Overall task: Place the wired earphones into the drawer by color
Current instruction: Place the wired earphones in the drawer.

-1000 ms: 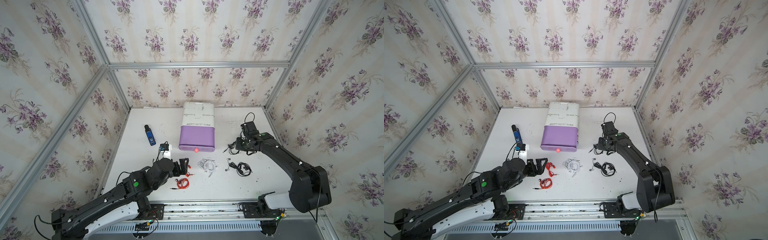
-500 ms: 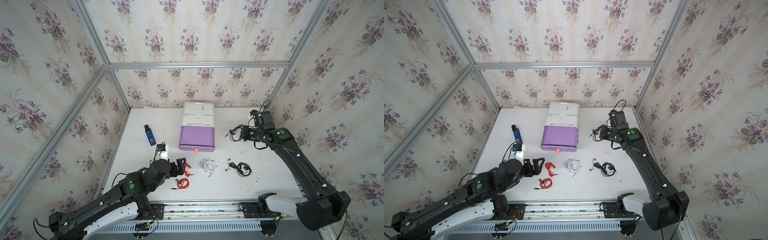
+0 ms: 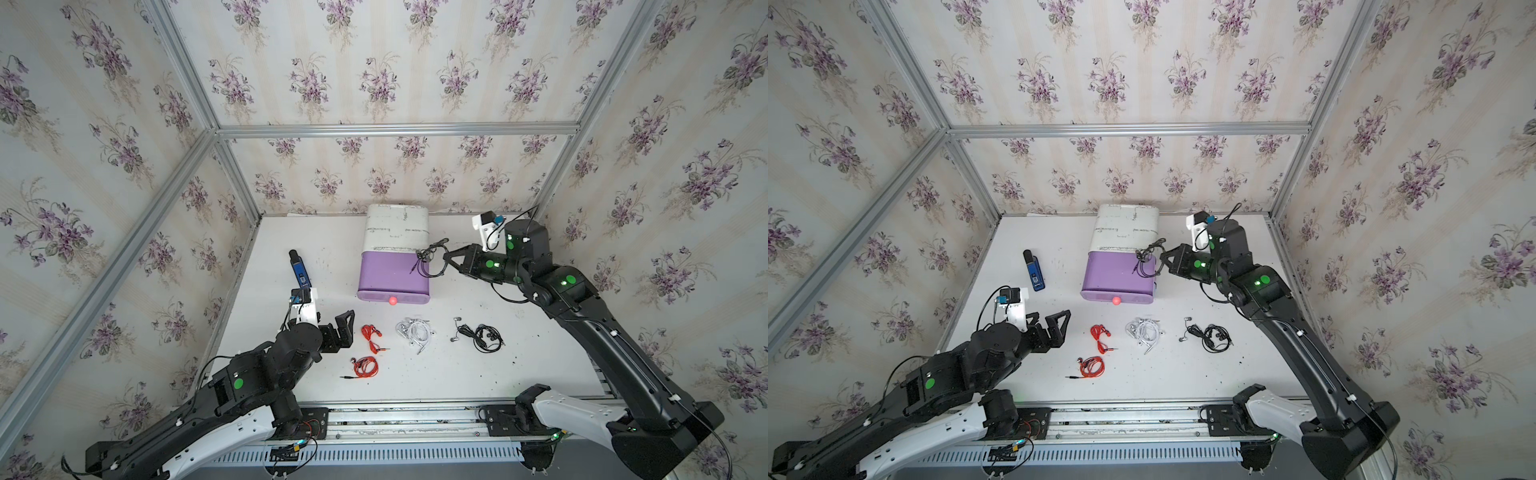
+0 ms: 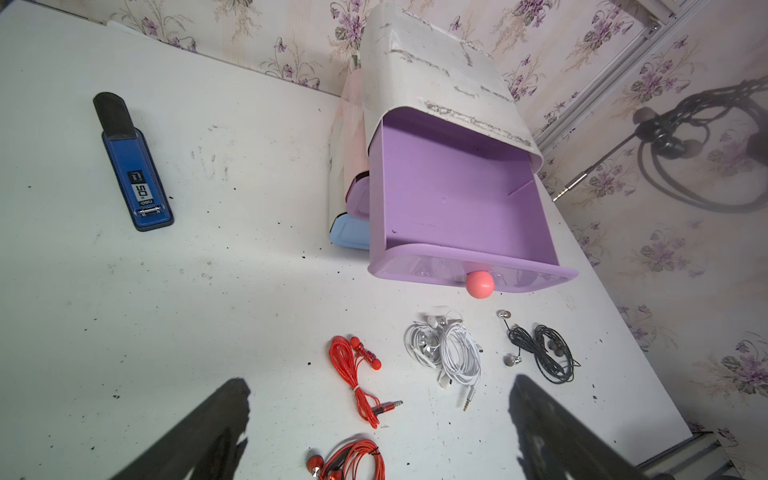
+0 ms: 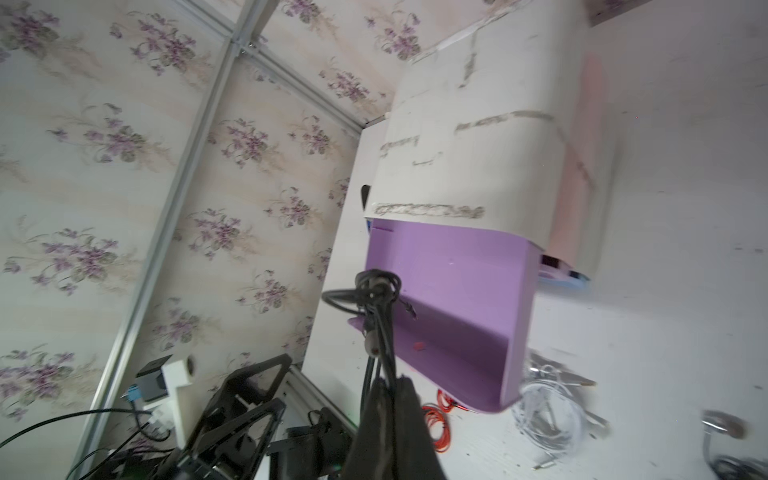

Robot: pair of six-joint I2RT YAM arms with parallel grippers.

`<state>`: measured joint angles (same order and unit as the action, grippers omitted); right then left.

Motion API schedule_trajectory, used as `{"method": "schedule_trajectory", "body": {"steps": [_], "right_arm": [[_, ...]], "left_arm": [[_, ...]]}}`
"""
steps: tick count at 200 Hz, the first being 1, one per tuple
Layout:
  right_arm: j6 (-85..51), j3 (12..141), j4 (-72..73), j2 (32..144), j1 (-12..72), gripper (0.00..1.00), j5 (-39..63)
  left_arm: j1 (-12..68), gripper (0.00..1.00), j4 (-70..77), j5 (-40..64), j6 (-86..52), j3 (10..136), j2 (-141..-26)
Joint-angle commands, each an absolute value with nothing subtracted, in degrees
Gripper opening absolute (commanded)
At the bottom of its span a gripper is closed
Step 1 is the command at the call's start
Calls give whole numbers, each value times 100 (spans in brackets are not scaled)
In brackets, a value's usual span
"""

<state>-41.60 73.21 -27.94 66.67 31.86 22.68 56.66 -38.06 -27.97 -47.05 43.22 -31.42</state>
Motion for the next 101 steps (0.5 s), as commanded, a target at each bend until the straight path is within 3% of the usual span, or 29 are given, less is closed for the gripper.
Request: {"method": "schedule_trajectory", "body": {"steps": [1, 101], "right_arm": [[-5004, 7265, -1600, 6843, 3580, 0, 2422], [-6157, 6277, -302, 7012, 3955, 0, 2079]], "left_arm": [[5660, 100, -3927, -2954, -4595, 4377, -3120], [5658, 100, -4017, -2980, -4575, 4353, -2997]]}}
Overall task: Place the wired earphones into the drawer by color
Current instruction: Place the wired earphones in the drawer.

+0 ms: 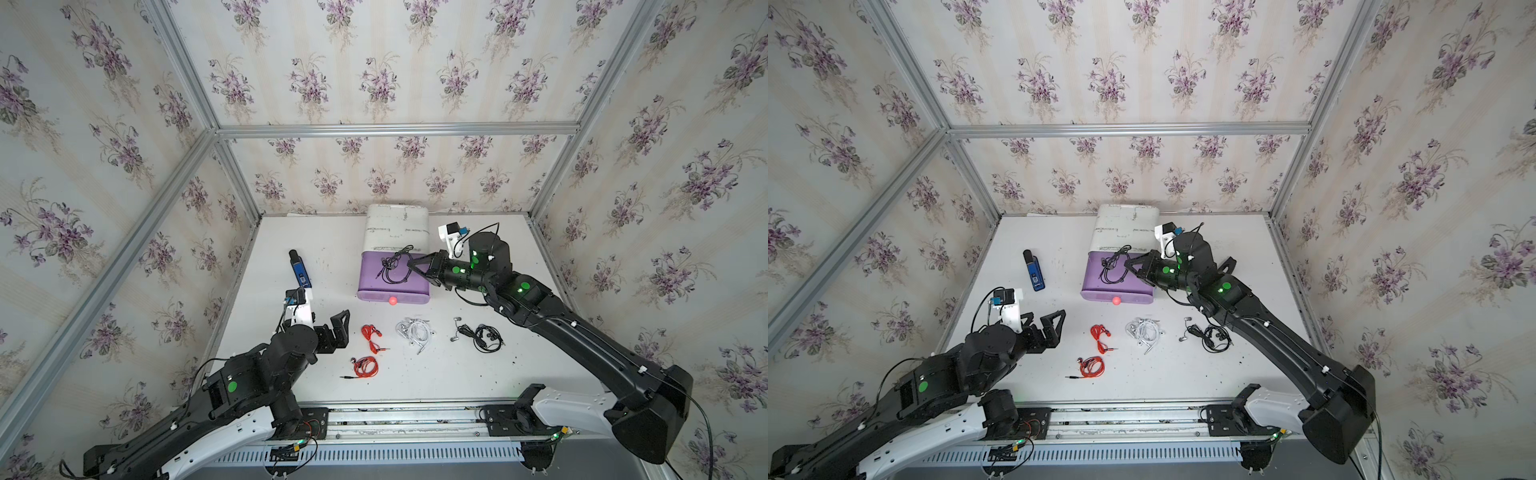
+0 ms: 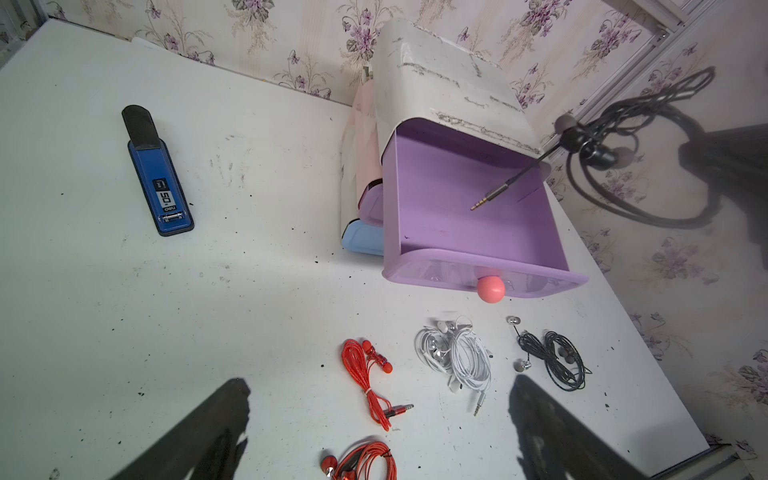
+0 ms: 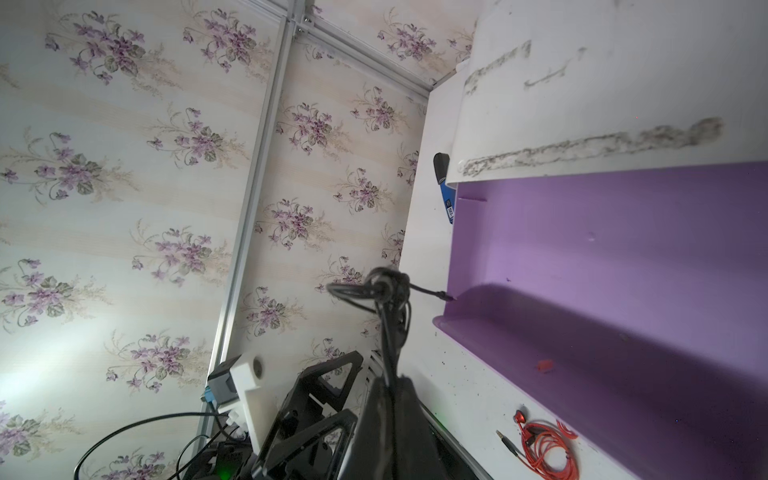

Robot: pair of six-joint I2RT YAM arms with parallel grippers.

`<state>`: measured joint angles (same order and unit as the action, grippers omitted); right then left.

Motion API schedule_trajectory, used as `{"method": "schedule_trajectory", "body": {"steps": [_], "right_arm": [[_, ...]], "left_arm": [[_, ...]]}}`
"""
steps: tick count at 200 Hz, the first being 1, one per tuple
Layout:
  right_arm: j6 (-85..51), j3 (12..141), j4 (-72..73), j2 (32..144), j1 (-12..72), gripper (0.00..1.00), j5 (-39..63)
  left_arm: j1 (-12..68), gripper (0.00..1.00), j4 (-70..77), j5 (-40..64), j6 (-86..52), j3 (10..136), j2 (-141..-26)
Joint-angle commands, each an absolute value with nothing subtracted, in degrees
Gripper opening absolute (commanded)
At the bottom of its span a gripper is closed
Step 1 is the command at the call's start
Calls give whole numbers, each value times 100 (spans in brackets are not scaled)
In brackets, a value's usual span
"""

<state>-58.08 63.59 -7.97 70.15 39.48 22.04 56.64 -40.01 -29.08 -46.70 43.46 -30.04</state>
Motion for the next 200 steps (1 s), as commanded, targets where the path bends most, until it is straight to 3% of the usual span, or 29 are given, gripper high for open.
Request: {"method": "schedule_trajectory", "body": {"steps": [1, 200], "right_arm": [[-6164, 6272, -301, 7013, 3955, 0, 2072], [-6926, 5041, 77, 7182, 3529, 0, 1635]], "left_arm": [[5659, 100, -4017, -2979, -4577, 4356, -2997], [5660, 100, -4013, -3030, -4597, 4288, -2979]]}}
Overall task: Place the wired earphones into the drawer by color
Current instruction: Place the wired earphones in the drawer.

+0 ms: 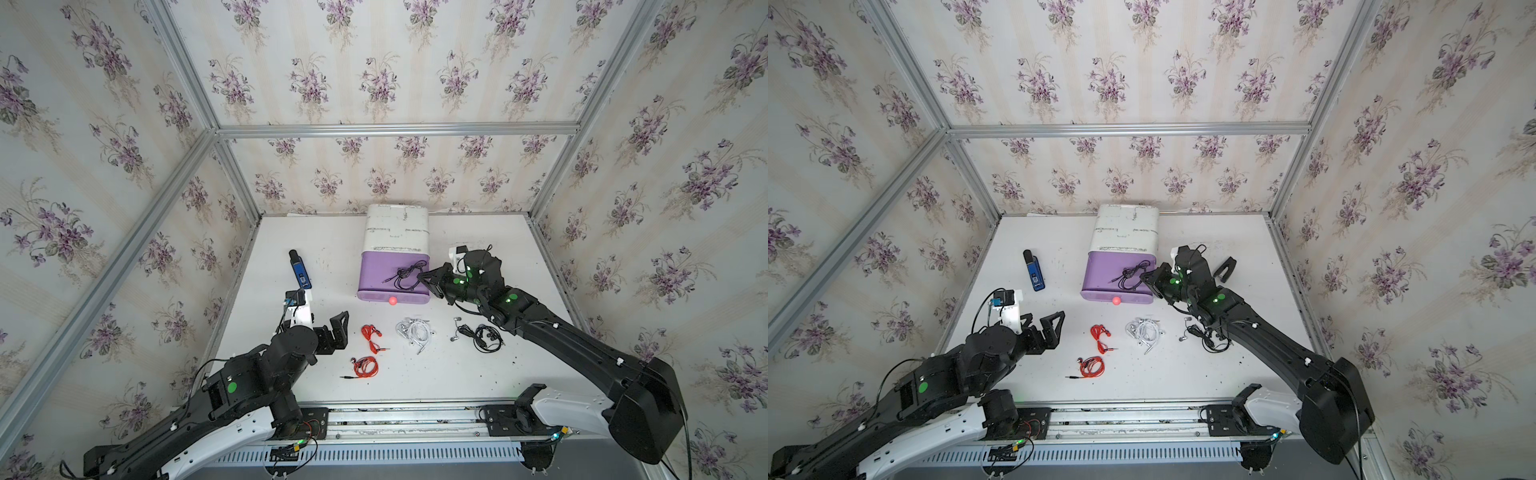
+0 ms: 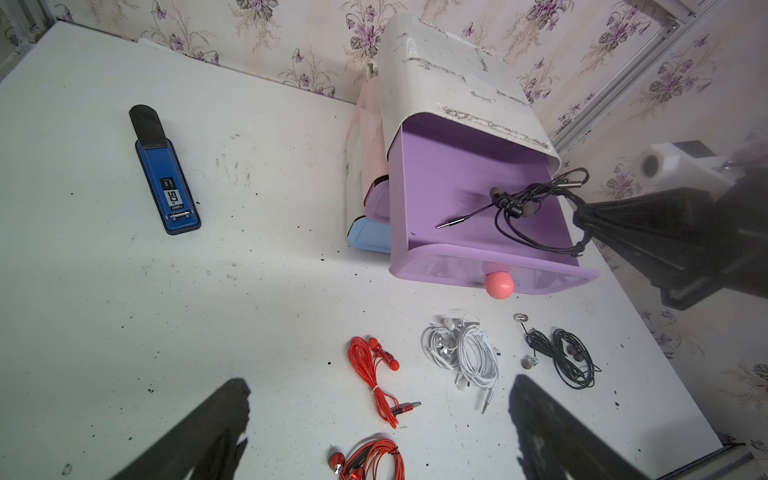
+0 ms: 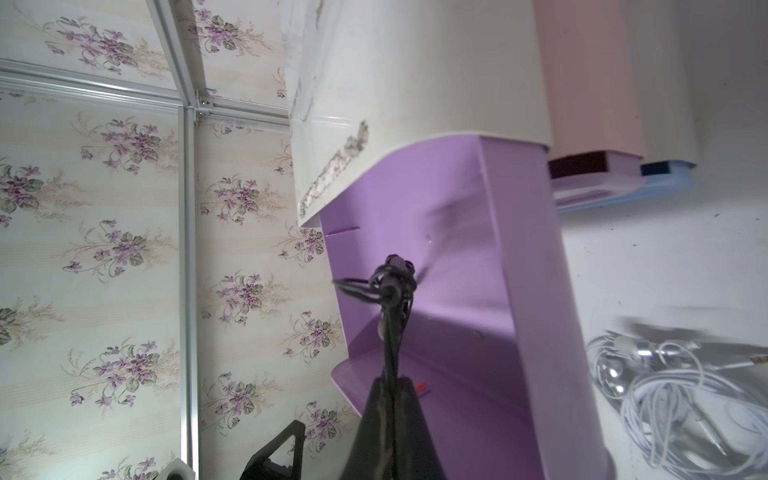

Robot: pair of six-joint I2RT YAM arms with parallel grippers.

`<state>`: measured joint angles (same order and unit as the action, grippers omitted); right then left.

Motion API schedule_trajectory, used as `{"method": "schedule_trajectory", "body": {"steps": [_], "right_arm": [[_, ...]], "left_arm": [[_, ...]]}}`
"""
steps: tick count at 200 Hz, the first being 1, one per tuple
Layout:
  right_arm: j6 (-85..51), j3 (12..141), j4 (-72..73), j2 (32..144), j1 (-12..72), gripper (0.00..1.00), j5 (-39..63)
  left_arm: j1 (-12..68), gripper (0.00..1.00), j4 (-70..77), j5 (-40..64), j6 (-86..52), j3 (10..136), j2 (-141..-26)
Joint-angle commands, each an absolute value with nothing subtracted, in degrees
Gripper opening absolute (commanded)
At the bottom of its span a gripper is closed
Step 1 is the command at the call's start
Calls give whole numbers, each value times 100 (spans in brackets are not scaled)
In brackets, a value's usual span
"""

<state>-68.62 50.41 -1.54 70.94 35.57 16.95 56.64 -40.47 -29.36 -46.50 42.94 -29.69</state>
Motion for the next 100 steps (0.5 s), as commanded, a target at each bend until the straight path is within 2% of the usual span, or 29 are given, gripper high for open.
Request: {"method": "schedule_trajectory", "body": {"steps": [1, 100], "right_arm": [[-6926, 5043, 82, 7190, 3527, 0, 1639], [-6443, 5975, -526, 8187, 3472, 1, 1679]], "left_arm": [[5660, 100, -4015, -3031, -4601, 4284, -2979], [5659, 100, -4010, -3067, -4647, 4254, -2937]]}}
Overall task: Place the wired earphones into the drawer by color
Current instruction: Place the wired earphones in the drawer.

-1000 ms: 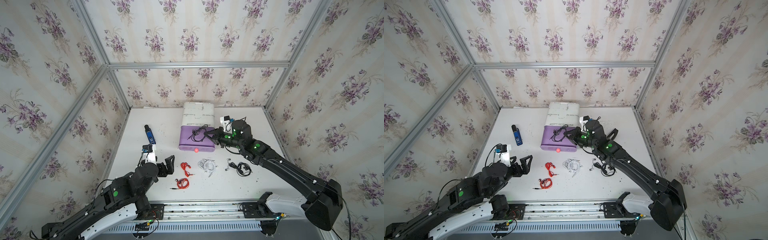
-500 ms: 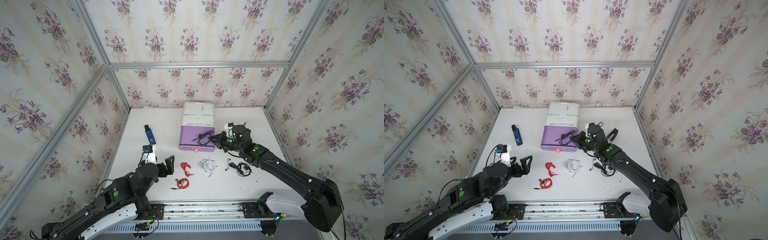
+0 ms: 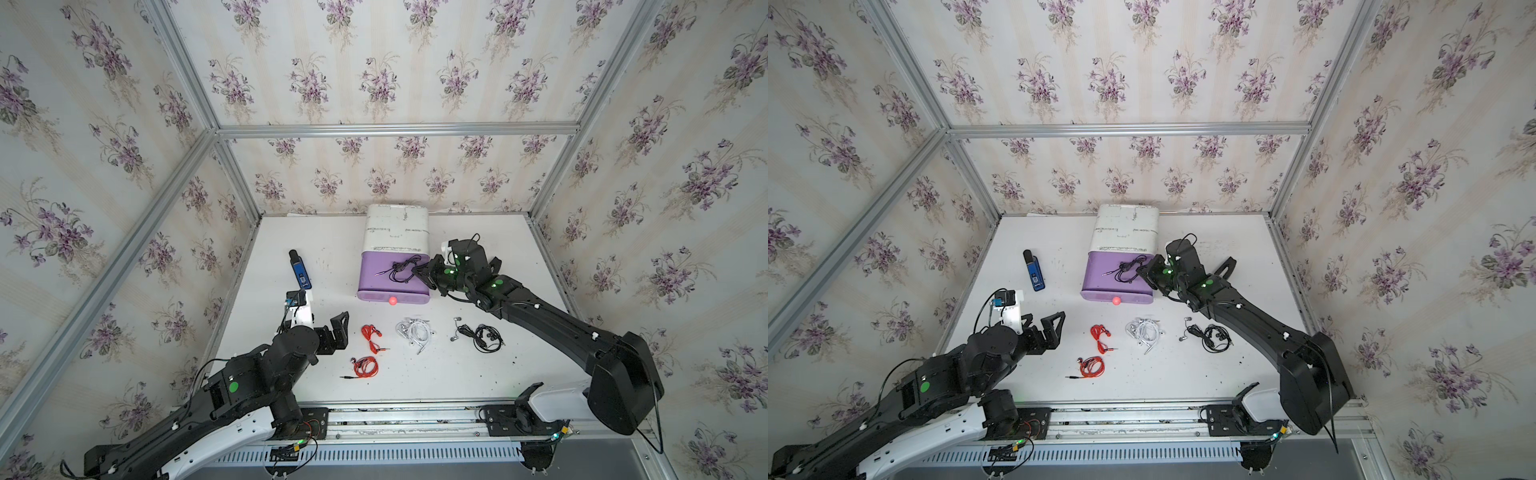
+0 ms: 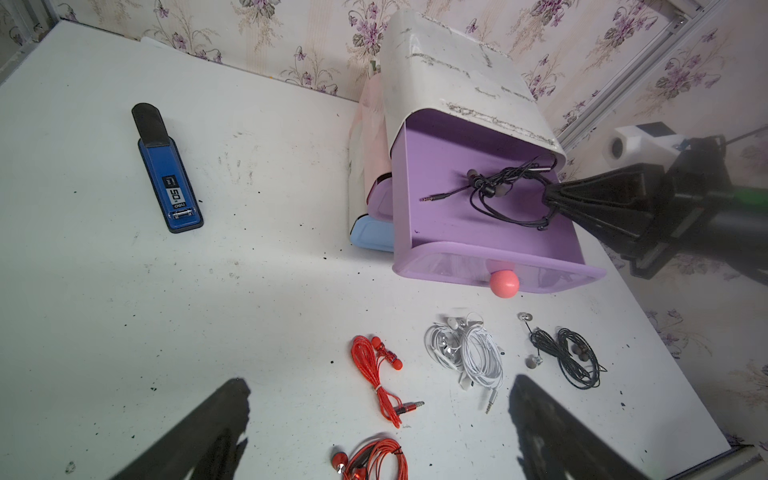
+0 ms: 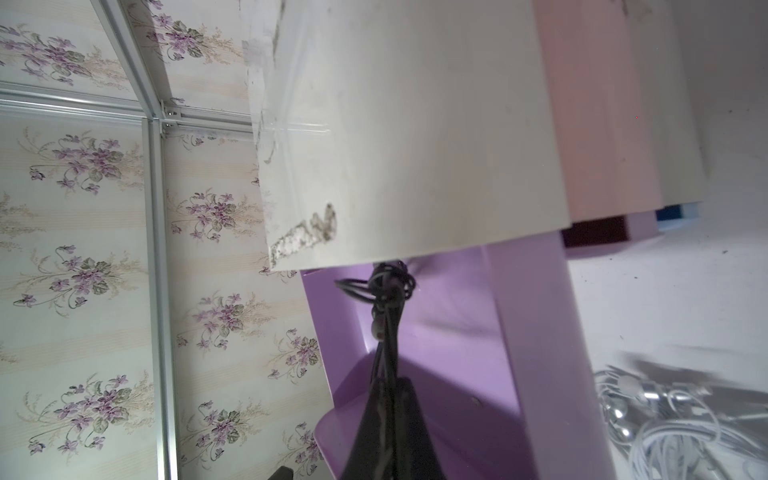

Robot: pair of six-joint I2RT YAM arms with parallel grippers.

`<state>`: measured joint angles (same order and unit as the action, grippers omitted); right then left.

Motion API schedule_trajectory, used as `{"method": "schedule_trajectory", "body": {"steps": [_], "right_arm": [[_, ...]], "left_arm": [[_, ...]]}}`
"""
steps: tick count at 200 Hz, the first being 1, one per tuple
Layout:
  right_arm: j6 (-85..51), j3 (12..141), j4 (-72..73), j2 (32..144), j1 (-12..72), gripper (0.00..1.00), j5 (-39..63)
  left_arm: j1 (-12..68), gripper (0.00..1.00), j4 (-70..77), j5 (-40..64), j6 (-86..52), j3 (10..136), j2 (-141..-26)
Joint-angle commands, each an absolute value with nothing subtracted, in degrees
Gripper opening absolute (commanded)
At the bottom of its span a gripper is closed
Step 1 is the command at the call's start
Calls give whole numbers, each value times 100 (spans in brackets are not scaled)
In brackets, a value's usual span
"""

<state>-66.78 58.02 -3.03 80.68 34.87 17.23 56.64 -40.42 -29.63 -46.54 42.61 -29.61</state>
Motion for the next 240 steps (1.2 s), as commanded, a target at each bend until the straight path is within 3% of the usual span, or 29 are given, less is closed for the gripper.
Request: {"method": "schedule_trajectory", "body": {"steps": [1, 45, 80, 154, 209, 240], "right_arm": [[-6443, 5976, -531, 8198, 3472, 1, 1679], [-6322, 6204, -711, 8445, 3468, 22, 1686], [-6208, 6343, -866, 8470, 3445, 29, 1616], [-5983, 6416, -1243, 8094, 3445, 63, 1514], [-5359, 6700, -2149, 7436, 3384, 66, 1319], [-4587, 6849, -3553, 6885, 3042, 65, 756]], "left_arm": [[5655, 100, -4009, -3067, -4648, 4258, -2940], [5660, 100, -4024, -3076, -4629, 4271, -2920], [5658, 100, -4004, -3033, -4589, 4276, -2918], [5660, 100, -3975, -3009, -4603, 4298, -2961], [5660, 100, -3854, -2934, -4520, 4342, -3122], [5660, 100, -3387, -2416, -4216, 4298, -3341]]}}
